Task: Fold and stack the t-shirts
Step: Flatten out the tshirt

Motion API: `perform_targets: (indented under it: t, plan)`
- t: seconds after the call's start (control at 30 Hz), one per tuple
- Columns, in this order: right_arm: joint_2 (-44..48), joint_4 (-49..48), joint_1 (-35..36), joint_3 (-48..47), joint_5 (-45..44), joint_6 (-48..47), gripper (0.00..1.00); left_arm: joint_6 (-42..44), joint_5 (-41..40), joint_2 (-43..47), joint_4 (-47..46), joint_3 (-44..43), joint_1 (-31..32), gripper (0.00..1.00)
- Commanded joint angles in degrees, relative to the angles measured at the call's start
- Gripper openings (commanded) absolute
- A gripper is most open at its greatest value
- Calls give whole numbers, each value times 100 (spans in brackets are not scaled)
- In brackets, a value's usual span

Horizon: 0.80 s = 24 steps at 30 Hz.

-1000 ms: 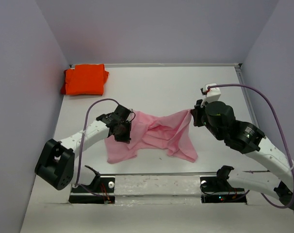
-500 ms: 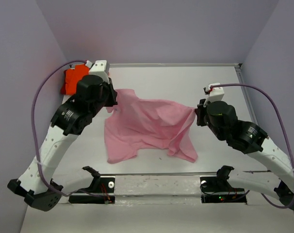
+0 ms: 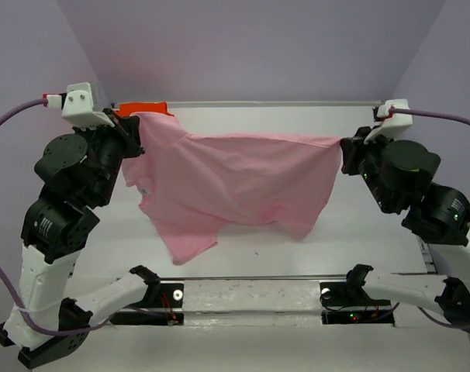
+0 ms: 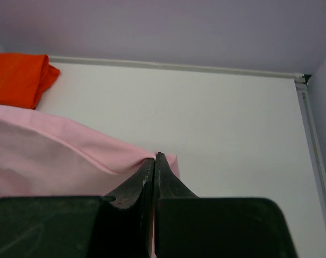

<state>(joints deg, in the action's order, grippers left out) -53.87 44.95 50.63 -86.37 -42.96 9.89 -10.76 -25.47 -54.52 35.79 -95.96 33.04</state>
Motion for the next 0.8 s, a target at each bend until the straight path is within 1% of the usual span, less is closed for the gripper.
perform_targets:
  t: [0.0,0.03,0.1,0.17,0.27,0.3,0.33,0.4,0.5,0.53,0.57,0.6,0.63,0.67,0.7,0.73,0.77]
  plan:
    - [-185,-127,-27,-1108,-81,-619,0,180,323,153,-916,-212,19,0]
    - [-290,-14,-27,-1476,-37,-716,0,171,550,83,-872,-299,19,0]
    - [-291,31,-27,-1724,24,-804,0,189,832,108,-907,-265,19,0]
    - [-143,93,-27,-1901,121,-848,0,215,1008,318,-1065,-125,19,0]
    - [95,364,-27,-2156,121,-848,0,347,1018,565,-996,-71,19,0]
    - [157,470,-27,-2261,139,-796,0,338,992,574,-873,-246,19,0]
    - [235,619,-27,-2262,165,-709,0,347,957,539,-541,-369,19,0]
    - [438,769,-27,-2227,270,-489,0,373,1018,644,-520,-257,10,0]
    - [483,752,-27,-1788,201,-383,0,365,1088,847,-932,322,19,0]
    - [448,717,-27,-1657,105,-383,0,347,1115,847,-1212,498,19,0]
    - [421,421,-27,-1281,-1,-409,0,390,1306,855,-1450,987,19,0]
    - [464,-347,-27,-660,-98,-713,0,400,1360,786,-1887,1218,10,0]
    - [473,-694,-27,-653,-194,-882,0,356,1361,716,-2083,1438,10,0]
    - [430,-968,-27,-392,-247,-927,0,321,1378,602,-2276,1623,1,0]
    - [325,-1171,-27,-102,-448,-1241,0,312,1370,444,-2426,1877,-34,0]
    - [20,-1582,-27,-4,-520,-1357,0,260,1631,86,-2732,1975,-217,0]
    - [-166,-1699,-131,75,-486,-1419,0,189,1842,-101,-2875,2037,-393,0]
